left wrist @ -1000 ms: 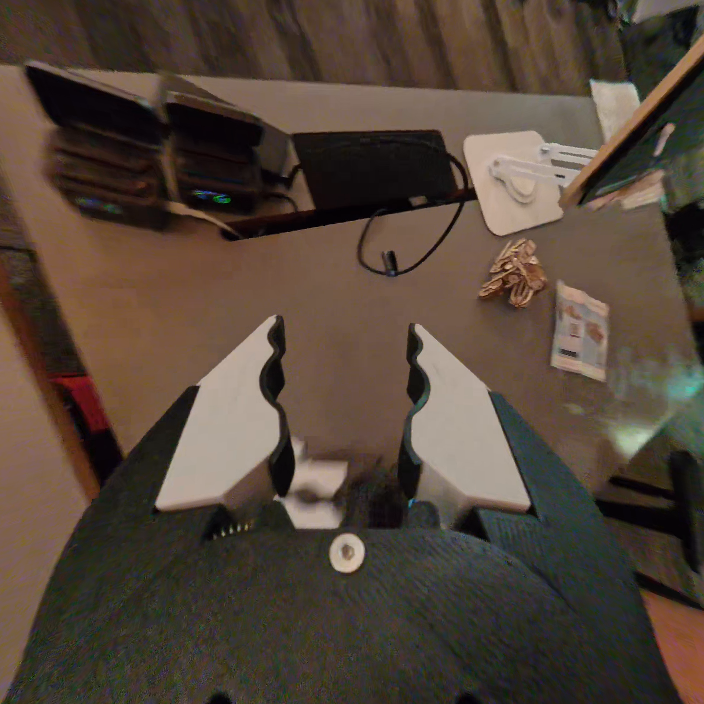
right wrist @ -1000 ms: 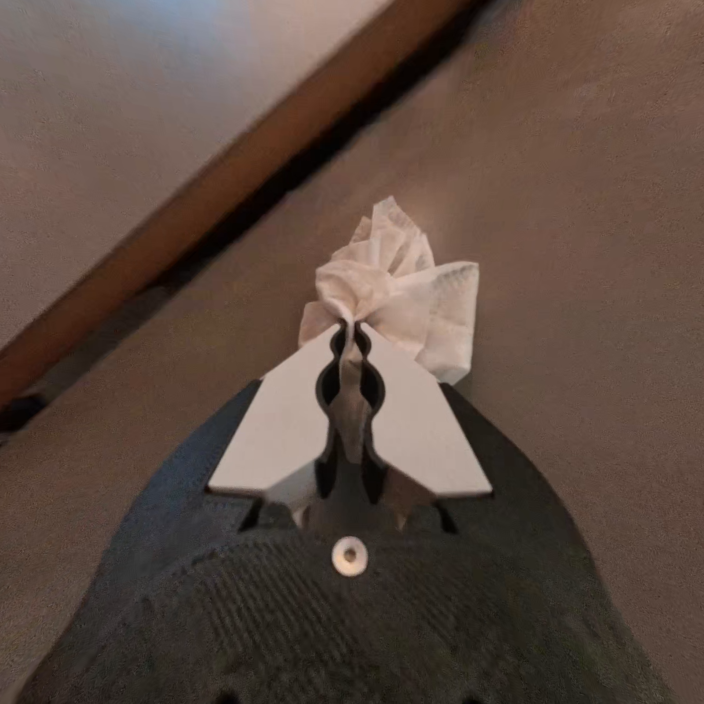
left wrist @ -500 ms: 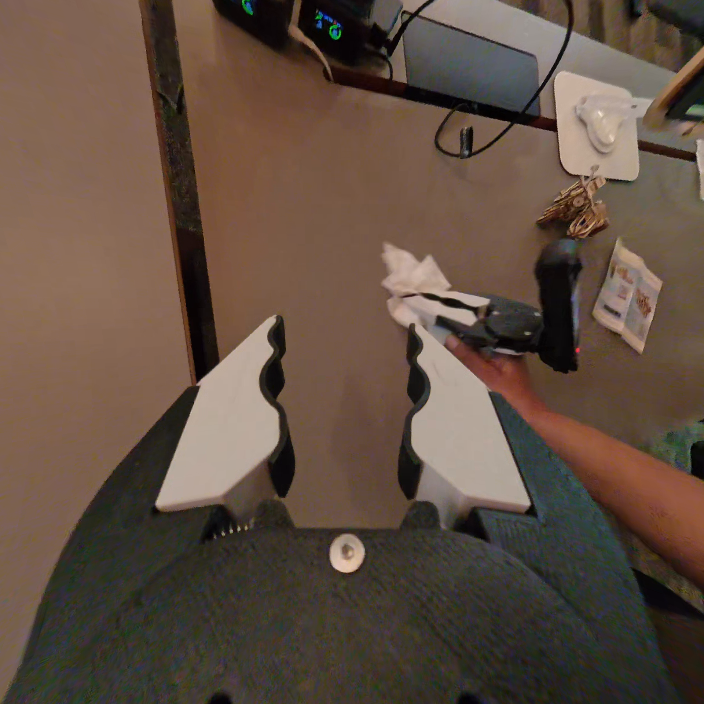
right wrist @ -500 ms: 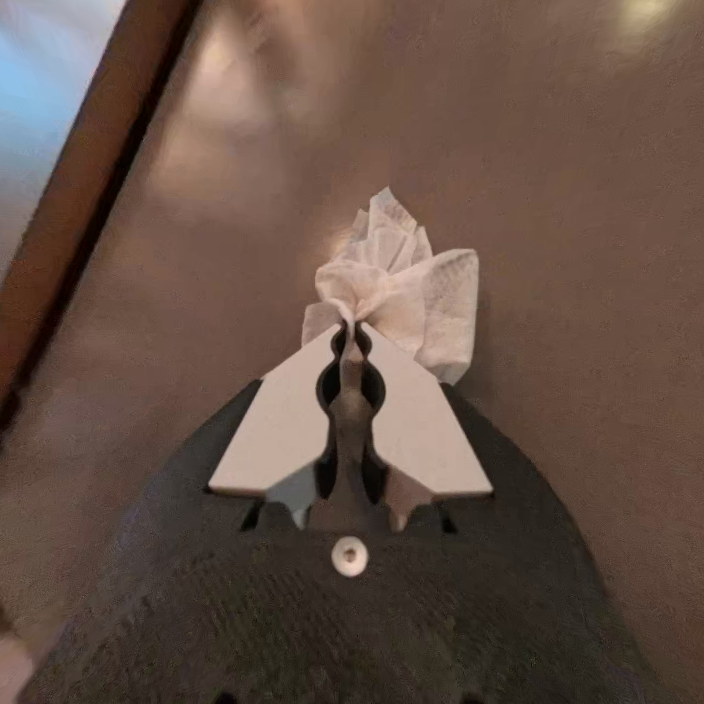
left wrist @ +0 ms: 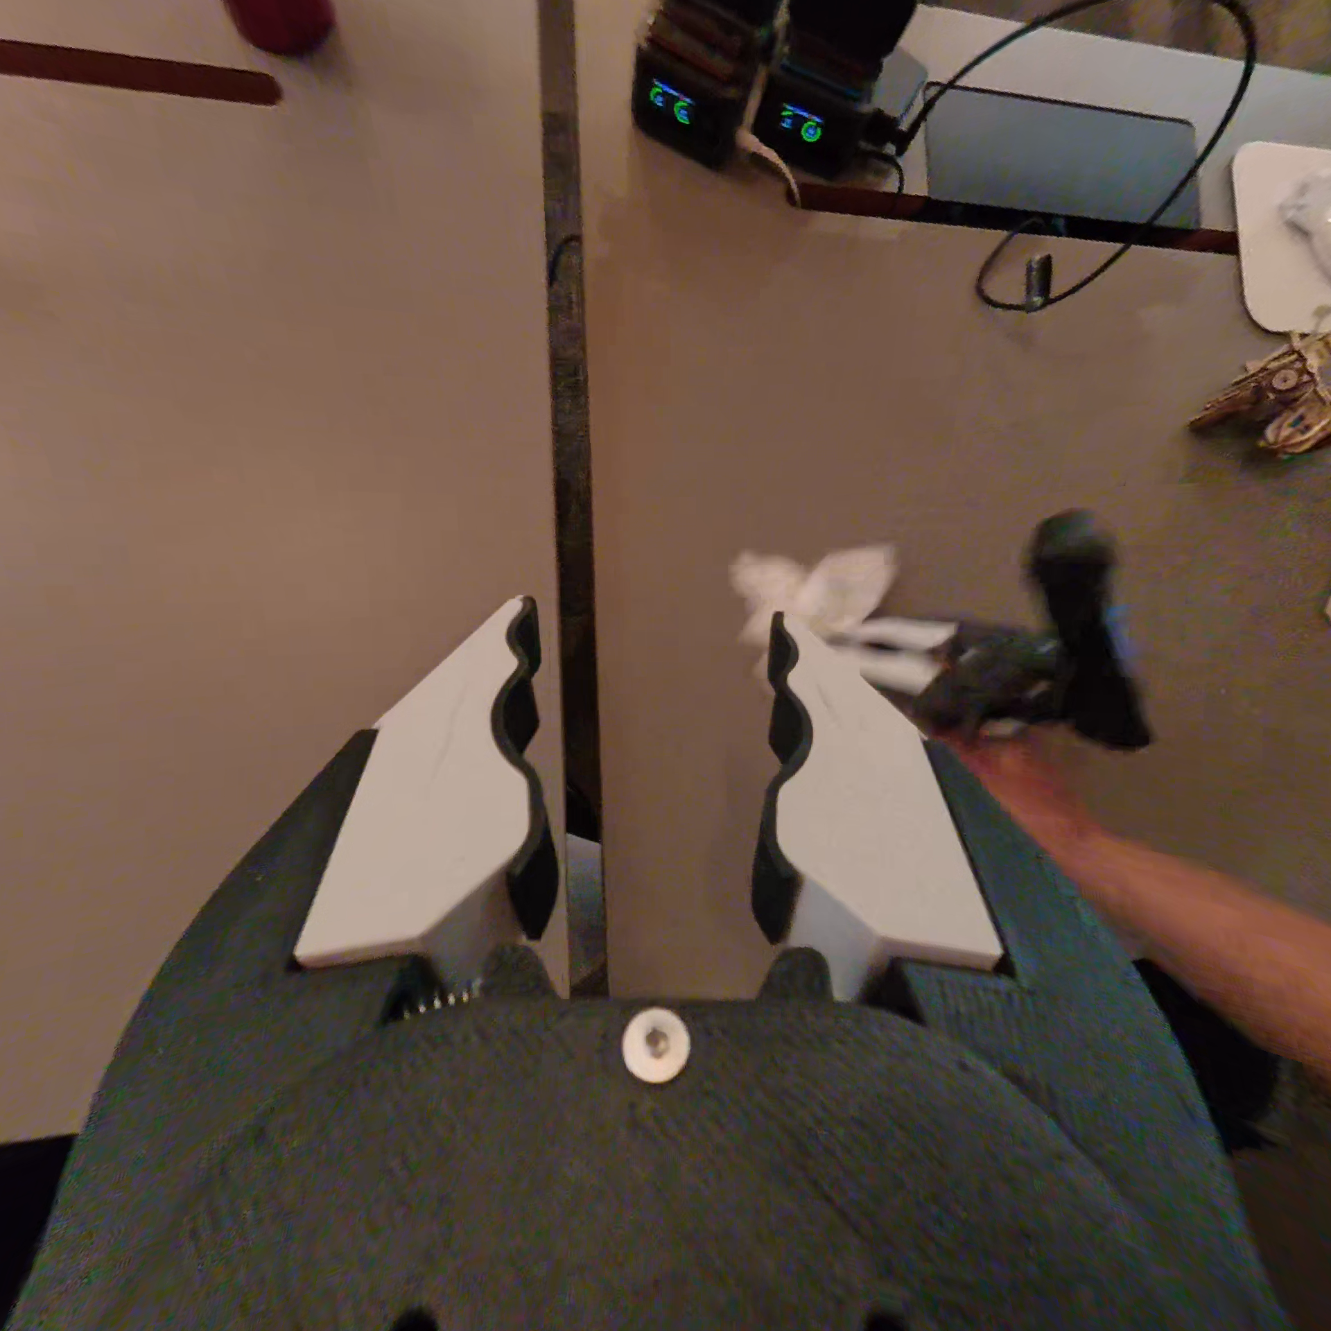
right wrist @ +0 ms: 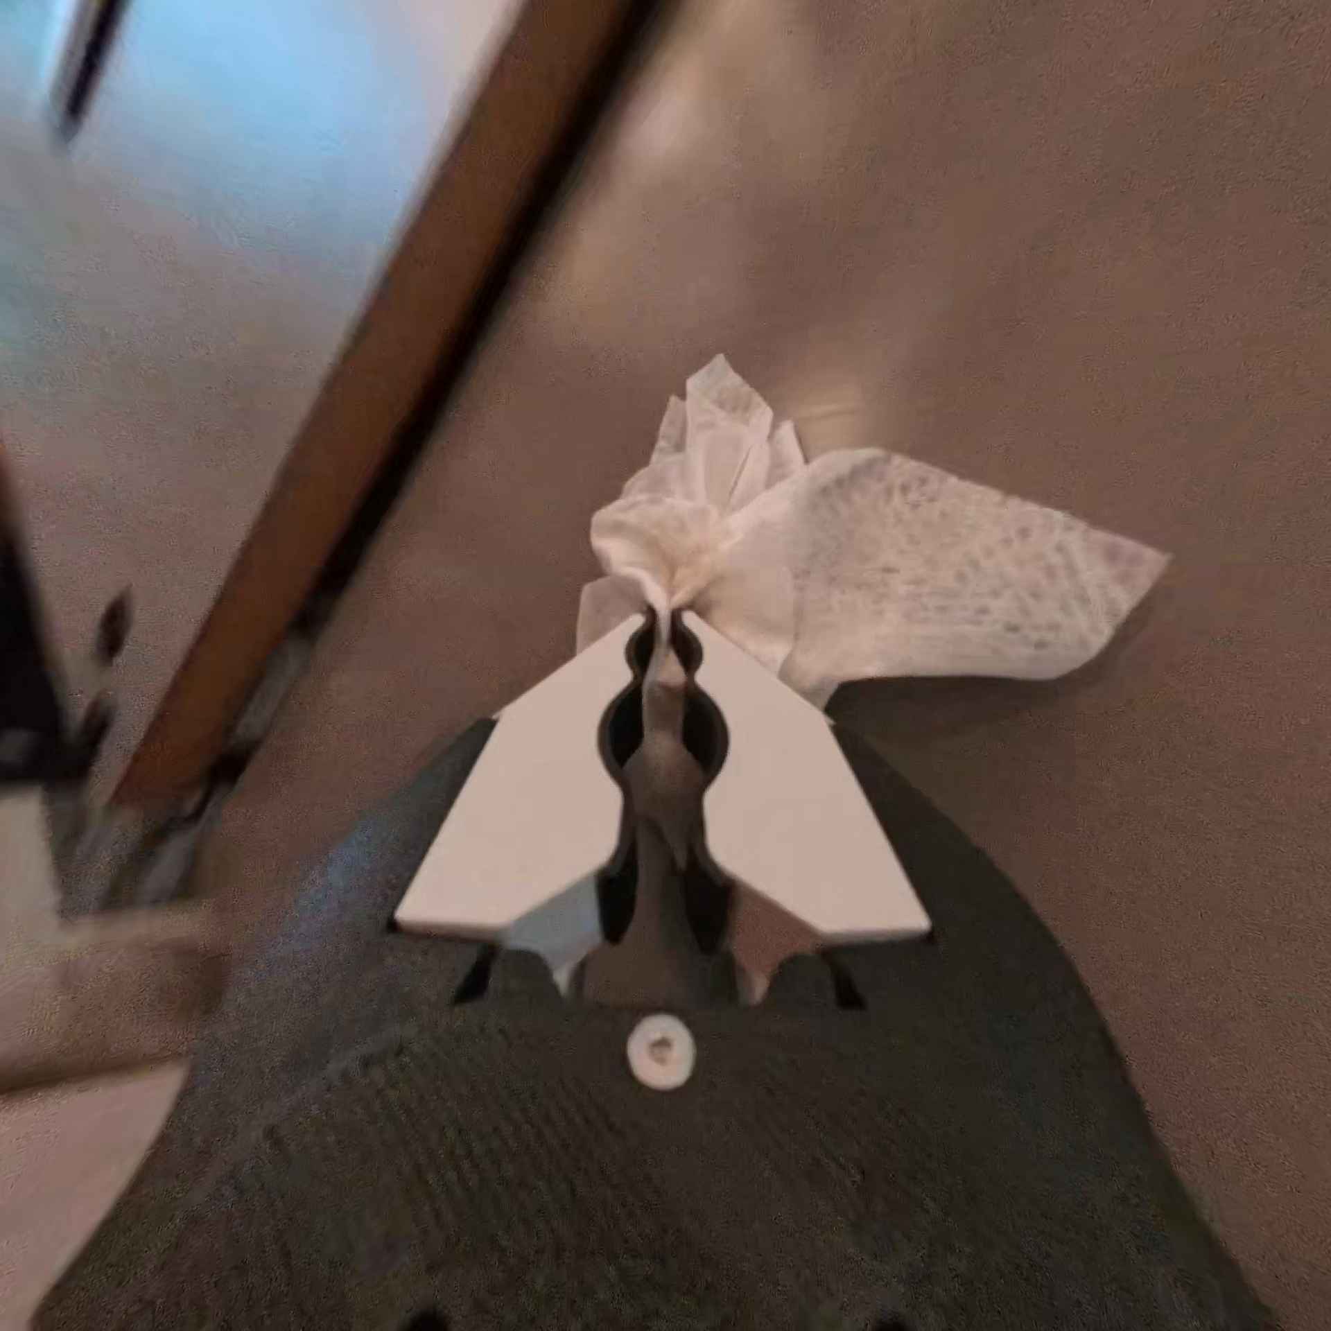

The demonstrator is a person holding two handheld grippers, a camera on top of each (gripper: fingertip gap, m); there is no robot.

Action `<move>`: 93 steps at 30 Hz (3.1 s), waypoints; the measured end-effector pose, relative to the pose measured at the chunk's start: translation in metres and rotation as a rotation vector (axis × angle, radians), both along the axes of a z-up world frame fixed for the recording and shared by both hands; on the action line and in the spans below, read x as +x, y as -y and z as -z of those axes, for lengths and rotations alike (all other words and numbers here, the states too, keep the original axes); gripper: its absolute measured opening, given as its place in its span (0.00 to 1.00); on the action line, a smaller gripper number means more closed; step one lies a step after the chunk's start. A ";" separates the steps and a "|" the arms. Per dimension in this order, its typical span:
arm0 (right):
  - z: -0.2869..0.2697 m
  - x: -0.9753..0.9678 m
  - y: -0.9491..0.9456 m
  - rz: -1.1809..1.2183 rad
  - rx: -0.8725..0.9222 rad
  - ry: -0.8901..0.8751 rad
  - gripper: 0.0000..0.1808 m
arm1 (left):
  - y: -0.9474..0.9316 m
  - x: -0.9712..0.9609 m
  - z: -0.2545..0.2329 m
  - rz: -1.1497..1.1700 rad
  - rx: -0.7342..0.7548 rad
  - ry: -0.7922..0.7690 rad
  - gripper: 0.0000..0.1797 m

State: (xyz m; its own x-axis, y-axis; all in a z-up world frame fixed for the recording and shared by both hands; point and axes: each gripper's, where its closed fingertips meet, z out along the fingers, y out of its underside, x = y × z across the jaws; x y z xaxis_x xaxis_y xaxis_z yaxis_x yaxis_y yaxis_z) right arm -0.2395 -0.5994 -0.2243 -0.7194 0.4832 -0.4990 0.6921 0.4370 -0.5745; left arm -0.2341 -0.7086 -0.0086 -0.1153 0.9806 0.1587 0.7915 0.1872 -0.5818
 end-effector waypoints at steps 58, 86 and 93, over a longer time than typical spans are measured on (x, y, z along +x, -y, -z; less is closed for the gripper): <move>-0.041 0.049 -0.134 0.334 0.530 -0.020 0.01 | -0.067 0.261 -0.393 0.716 0.695 -0.573 0.33; -0.806 0.517 -0.020 1.105 -0.833 -1.066 0.01 | -0.015 0.492 -0.533 1.067 0.627 -0.932 0.30; -0.767 0.773 -0.182 1.207 -0.661 -1.178 0.01 | -0.130 0.687 -0.538 1.338 0.815 -0.949 0.28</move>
